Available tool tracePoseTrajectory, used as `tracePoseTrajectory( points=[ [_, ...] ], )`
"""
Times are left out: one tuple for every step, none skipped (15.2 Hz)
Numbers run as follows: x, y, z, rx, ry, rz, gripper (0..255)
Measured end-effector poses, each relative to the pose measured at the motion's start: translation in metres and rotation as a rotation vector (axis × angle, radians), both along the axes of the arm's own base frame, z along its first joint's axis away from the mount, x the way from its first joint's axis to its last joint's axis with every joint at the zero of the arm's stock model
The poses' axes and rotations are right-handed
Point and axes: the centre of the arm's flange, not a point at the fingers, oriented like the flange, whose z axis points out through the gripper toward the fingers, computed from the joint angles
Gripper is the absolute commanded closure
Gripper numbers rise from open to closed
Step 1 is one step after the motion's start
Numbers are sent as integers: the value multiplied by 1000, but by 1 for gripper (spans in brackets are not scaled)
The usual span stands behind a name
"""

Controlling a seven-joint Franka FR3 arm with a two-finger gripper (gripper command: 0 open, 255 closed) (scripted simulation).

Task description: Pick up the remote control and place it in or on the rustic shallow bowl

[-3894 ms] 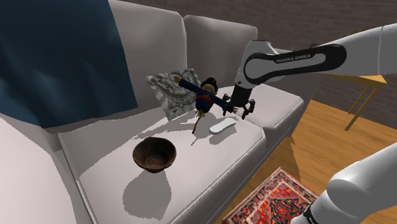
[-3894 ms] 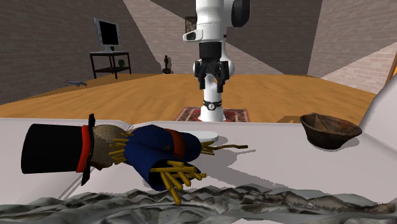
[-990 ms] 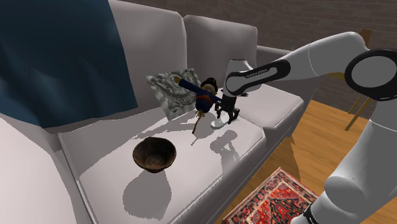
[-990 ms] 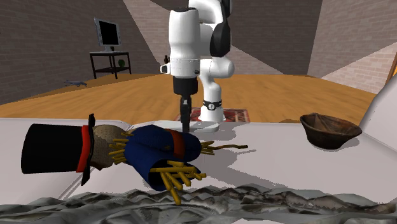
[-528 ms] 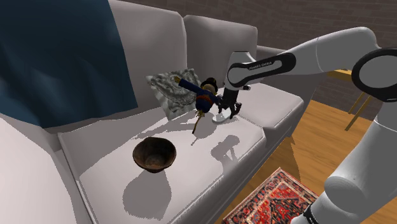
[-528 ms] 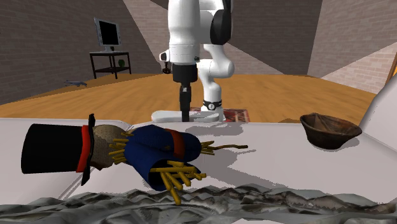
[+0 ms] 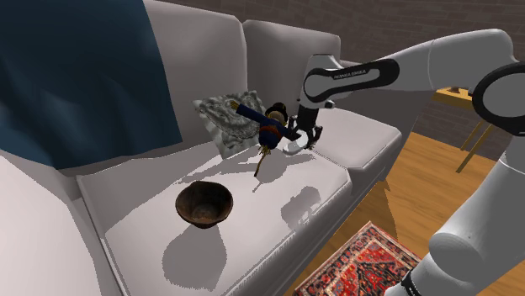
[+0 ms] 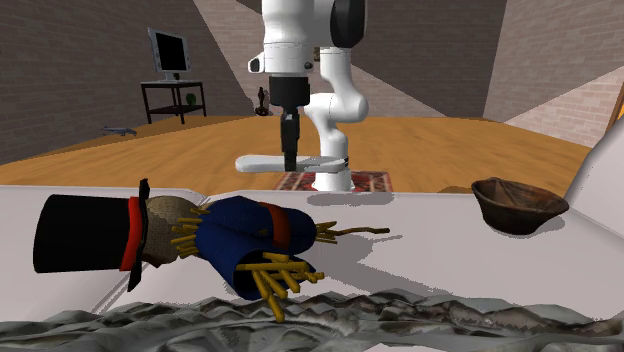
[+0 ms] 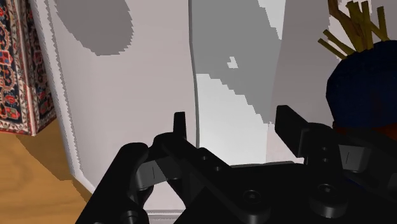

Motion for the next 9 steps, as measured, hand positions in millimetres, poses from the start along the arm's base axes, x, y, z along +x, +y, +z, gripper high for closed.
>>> tracePoseTrajectory(
  points=[
    [0,1,5,0,0,0,255],
    [-1,1,11,0,0,0,255],
    [-2,0,17,0,0,0,255],
    [-1,1,22,0,0,0,255],
    [-1,-1,26,0,0,0,255],
    [0,-1,31,0,0,0,255],
    [0,0,36,0,0,0,255],
    [-1,0,42,0,0,0,255],
    [-1,0,47,0,0,0,255]
  ],
)
